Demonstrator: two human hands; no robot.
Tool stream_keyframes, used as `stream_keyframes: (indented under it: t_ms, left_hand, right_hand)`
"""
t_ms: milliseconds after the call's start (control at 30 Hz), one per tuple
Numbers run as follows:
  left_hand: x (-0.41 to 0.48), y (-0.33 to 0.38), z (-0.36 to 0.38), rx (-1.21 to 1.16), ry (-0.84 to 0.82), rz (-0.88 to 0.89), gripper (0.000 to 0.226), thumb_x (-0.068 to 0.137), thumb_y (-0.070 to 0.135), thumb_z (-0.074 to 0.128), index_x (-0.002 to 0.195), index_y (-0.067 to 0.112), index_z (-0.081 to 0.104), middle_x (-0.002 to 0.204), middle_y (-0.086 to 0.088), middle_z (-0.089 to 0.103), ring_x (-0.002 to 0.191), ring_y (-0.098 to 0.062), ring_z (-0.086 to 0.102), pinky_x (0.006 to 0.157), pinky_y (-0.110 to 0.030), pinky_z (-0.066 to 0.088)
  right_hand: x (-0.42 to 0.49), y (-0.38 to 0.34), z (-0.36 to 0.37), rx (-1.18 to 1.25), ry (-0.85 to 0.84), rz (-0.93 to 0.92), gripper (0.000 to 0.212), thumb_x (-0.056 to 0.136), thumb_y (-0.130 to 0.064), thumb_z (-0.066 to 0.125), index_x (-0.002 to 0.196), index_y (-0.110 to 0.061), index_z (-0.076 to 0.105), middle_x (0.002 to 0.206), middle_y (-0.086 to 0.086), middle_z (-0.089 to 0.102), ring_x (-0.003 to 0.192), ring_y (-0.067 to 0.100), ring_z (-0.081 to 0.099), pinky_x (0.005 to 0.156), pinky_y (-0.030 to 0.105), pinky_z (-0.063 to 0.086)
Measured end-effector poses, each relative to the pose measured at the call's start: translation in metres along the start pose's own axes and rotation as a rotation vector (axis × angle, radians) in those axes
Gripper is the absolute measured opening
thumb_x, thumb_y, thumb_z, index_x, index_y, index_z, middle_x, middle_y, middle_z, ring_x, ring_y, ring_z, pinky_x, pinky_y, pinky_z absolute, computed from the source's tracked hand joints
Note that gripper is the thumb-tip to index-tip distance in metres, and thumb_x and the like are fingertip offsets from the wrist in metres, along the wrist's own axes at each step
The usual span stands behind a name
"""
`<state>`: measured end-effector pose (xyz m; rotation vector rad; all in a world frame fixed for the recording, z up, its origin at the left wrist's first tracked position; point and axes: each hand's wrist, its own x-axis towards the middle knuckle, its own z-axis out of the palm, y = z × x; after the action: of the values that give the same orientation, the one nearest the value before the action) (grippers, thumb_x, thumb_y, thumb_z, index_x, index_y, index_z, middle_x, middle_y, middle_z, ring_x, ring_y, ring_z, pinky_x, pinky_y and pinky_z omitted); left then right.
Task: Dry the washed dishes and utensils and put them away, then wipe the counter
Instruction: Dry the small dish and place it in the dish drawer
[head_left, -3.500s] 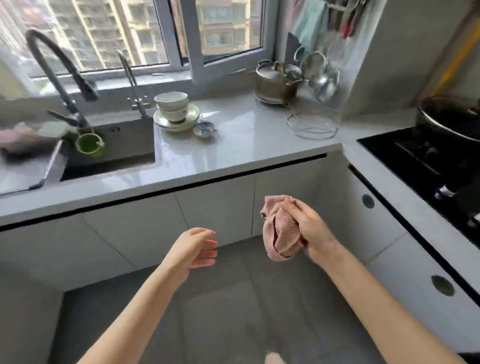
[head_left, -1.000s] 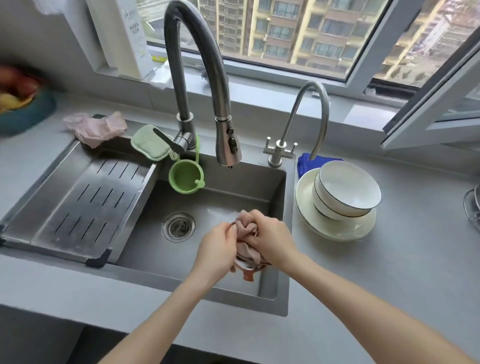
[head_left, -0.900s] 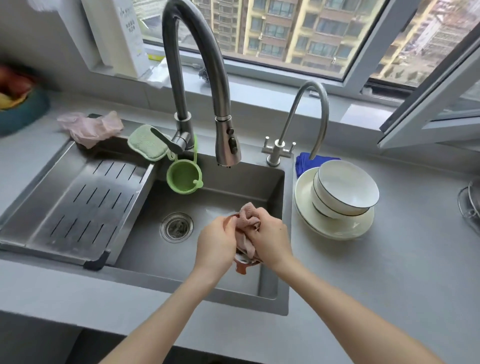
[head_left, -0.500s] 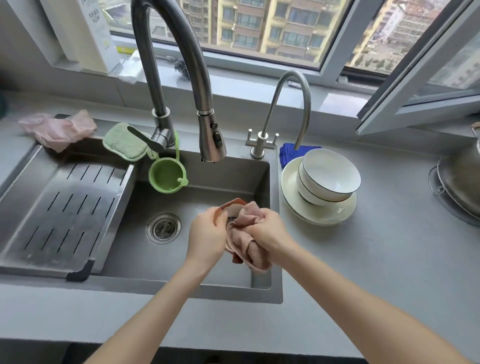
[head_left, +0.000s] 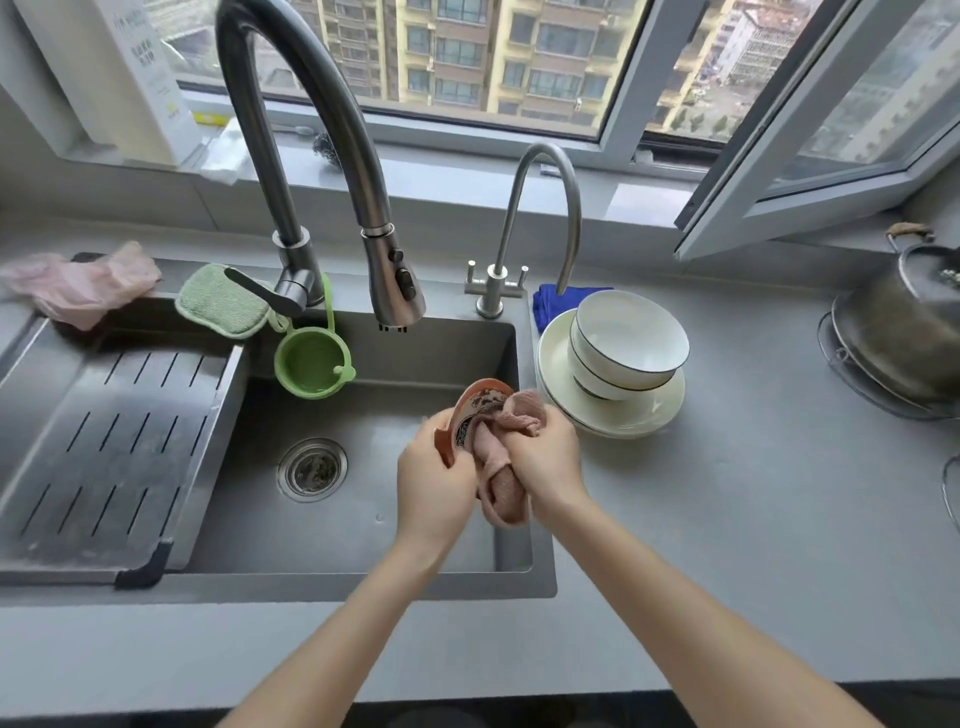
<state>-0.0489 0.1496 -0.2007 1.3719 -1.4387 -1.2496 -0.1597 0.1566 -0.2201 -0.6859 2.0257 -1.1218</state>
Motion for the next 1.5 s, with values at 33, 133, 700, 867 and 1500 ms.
stream_keyframes:
  t_ms: [33,133,700,867,1500]
  left_hand:
    - [0.005,-0.001,-0.006,0.055,-0.098,0.04,0.035,0.072,-0.004,0.046,0.093,0.011,0.068,0.072,0.005,0.064,0.065,-0.009,0.054,0.06,-0.02,0.044]
    - [0.017,0.009,-0.019,0.186,-0.386,-0.016,0.025,0.056,0.003,0.038,0.073,-0.007,0.053,0.052,-0.004,0.041,0.043,-0.016,0.036,0.042,-0.023,0.033]
    - [0.022,0.003,0.007,-0.154,-0.195,-0.45,0.019,0.094,0.009,0.048,0.078,0.009,0.056,0.073,-0.013,0.062,0.04,-0.018,0.058,0.031,-0.015,0.036]
    - [0.02,0.018,0.014,-0.226,-0.428,-0.461,0.028,0.095,0.018,0.052,0.069,0.006,0.055,0.046,-0.004,0.054,0.026,-0.007,0.037,0.027,-0.012,0.021]
    - [0.012,0.051,0.027,0.062,-0.148,-0.003,0.037,0.097,0.028,0.046,0.069,0.006,0.057,0.057,-0.004,0.062,0.048,-0.014,0.057,0.048,-0.026,0.045]
  right_hand:
    - [-0.001,-0.005,-0.009,-0.107,-0.036,-0.13,0.015,0.074,-0.019,0.07,0.088,-0.018,0.065,0.087,-0.002,0.07,0.086,0.02,0.064,0.079,0.035,0.052]
    - [0.001,-0.028,-0.034,-0.527,-0.244,-0.577,0.012,0.079,-0.017,0.064,0.088,-0.011,0.059,0.081,0.004,0.067,0.076,0.027,0.056,0.065,0.034,0.041]
    - [0.003,-0.004,-0.053,0.694,0.095,0.158,0.005,0.087,-0.01,0.066,0.092,-0.007,0.066,0.076,0.005,0.065,0.072,0.02,0.059,0.052,0.02,0.042]
    - [-0.023,-0.012,-0.051,0.646,-0.241,0.026,0.052,0.081,-0.041,0.058,0.118,-0.004,0.061,0.11,0.014,0.068,0.101,0.026,0.065,0.086,0.043,0.052]
    - [-0.018,-0.048,-0.044,0.74,0.06,-0.076,0.017,0.083,0.012,0.055,0.074,-0.003,0.057,0.052,0.001,0.058,0.042,0.011,0.053,0.045,0.021,0.041]
